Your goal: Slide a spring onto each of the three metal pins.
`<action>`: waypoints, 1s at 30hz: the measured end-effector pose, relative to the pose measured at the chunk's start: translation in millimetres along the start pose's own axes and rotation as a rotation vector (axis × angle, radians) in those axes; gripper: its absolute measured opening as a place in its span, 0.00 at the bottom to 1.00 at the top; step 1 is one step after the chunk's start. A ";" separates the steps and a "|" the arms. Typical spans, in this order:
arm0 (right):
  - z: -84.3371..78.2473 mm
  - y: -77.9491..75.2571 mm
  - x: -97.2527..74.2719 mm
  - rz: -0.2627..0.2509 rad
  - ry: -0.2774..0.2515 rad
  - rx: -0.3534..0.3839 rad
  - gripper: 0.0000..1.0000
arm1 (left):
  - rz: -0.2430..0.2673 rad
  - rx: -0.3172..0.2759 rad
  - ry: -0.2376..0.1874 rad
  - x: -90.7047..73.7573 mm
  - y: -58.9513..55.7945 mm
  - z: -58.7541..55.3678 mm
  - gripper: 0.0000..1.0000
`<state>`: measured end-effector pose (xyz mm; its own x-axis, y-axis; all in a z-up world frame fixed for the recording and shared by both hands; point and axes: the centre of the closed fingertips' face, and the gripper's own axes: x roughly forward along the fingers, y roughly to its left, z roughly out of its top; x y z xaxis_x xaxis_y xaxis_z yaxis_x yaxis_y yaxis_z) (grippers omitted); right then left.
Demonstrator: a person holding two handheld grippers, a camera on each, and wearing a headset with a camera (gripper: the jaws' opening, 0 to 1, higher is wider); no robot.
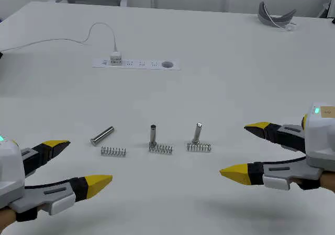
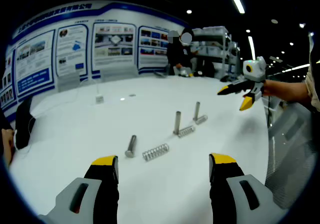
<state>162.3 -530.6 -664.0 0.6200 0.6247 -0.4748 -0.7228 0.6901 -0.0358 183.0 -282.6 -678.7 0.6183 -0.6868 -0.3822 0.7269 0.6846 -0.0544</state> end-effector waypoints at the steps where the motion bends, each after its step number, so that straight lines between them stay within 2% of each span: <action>1: 0.1 0.1 0.0 0.000 0.000 -0.001 0.76 | 0.000 0.000 0.000 -0.1 0.1 0.1 0.75; 17: -0.1 -0.6 0.1 -0.002 0.002 0.001 0.76 | 0.005 0.004 -0.001 2.0 5.7 6.4 0.72; 30: 0.0 -1.3 -0.6 -0.005 0.002 0.000 0.76 | 0.009 0.030 0.014 17.2 18.9 18.9 0.67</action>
<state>162.9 -531.9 -663.7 0.6228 0.6209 -0.4760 -0.7200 0.6929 -0.0382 213.0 -286.1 -668.9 0.6209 -0.6771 -0.3950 0.7299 0.6831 -0.0235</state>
